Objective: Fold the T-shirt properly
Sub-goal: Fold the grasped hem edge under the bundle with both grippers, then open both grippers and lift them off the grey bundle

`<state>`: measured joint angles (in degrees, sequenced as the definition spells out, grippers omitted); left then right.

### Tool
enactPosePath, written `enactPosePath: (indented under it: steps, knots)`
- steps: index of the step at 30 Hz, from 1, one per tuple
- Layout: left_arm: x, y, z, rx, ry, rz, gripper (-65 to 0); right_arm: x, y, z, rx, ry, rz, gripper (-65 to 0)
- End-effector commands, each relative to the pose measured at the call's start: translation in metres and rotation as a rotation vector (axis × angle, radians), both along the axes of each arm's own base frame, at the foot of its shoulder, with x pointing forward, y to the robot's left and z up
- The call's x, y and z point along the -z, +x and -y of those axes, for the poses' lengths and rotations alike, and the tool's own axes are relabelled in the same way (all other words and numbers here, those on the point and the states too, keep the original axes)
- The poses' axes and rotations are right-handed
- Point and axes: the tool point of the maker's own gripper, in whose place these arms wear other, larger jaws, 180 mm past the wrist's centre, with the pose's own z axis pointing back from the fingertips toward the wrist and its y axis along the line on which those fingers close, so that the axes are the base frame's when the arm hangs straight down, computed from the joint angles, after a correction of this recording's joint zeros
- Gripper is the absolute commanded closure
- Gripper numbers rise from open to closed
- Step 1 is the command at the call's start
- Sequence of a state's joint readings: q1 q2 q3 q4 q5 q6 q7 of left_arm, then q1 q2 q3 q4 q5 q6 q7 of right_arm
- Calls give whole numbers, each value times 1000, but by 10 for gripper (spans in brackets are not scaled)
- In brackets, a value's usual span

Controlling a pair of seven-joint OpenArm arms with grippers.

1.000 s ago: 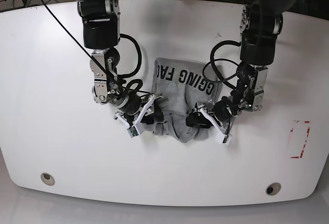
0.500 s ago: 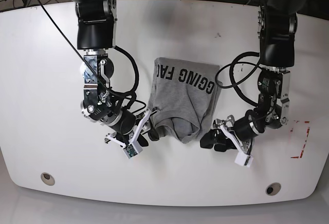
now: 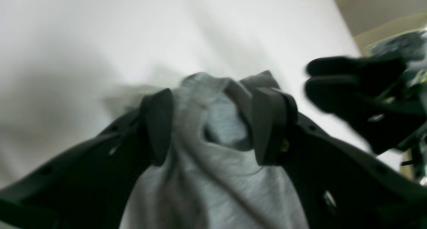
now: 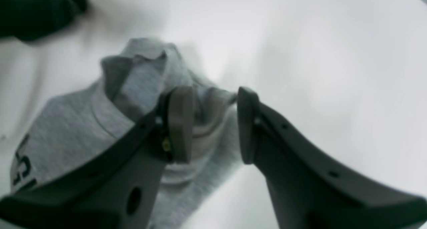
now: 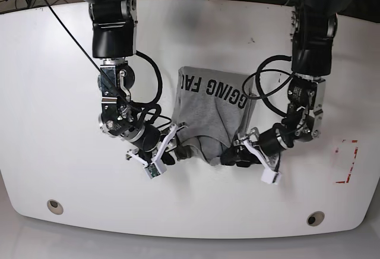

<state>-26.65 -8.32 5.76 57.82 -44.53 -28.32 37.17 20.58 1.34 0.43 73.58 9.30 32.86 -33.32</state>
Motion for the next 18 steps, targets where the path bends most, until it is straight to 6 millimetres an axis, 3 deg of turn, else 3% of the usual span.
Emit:
enactPosePath:
  steps: [1, 5, 9, 13, 18]
  knots:
    - [-15, 12, 12, -6, -60, 35, -350, -12, 14, -3, 6, 48, 41, -208]
    - [8, 5, 34, 3, -94, -26, -350, 14, 13, -4, 24, 93, -4, -208]
    - [25, 2, 44, -2, -88, -39, -350, 28, 14, -9, 25, 127, -12, -208]
    - [41, 4, 40, -18, -43, -45, -350, 48, 12, 7, 43, 107, -50, -206]
    - [58, 7, 28, -41, 3, -78, -350, 50, 12, 19, 52, 84, -48, -206]
